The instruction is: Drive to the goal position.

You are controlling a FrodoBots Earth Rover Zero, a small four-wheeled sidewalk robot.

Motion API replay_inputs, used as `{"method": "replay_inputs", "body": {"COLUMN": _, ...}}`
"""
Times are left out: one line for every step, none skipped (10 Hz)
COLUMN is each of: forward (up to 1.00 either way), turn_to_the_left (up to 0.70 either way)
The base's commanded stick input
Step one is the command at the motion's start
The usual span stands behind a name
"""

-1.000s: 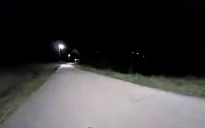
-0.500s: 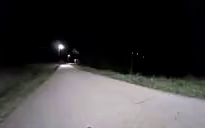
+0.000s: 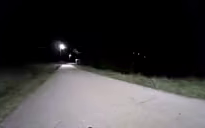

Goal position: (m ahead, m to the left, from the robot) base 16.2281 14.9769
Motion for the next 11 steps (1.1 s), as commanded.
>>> {"method": "replay_inputs", "body": {"forward": 0.45, "turn_to_the_left": 0.27}}
{"method": "replay_inputs", "body": {"forward": 0.45, "turn_to_the_left": 0.27}}
{"method": "replay_inputs", "body": {"forward": 0.45, "turn_to_the_left": 0.27}}
{"method": "replay_inputs", "body": {"forward": 0.45, "turn_to_the_left": 0.27}}
{"method": "replay_inputs", "body": {"forward": 0.45, "turn_to_the_left": 0.27}}
{"method": "replay_inputs", "body": {"forward": 0.45, "turn_to_the_left": 0.27}}
{"method": "replay_inputs", "body": {"forward": 0.45, "turn_to_the_left": 0.27}}
{"method": "replay_inputs", "body": {"forward": 0.45, "turn_to_the_left": 0.27}}
{"method": "replay_inputs", "body": {"forward": 0.45, "turn_to_the_left": 0.27}}
{"method": "replay_inputs", "body": {"forward": 0.45, "turn_to_the_left": 0.27}}
{"method": "replay_inputs", "body": {"forward": 0.45, "turn_to_the_left": 0.27}}
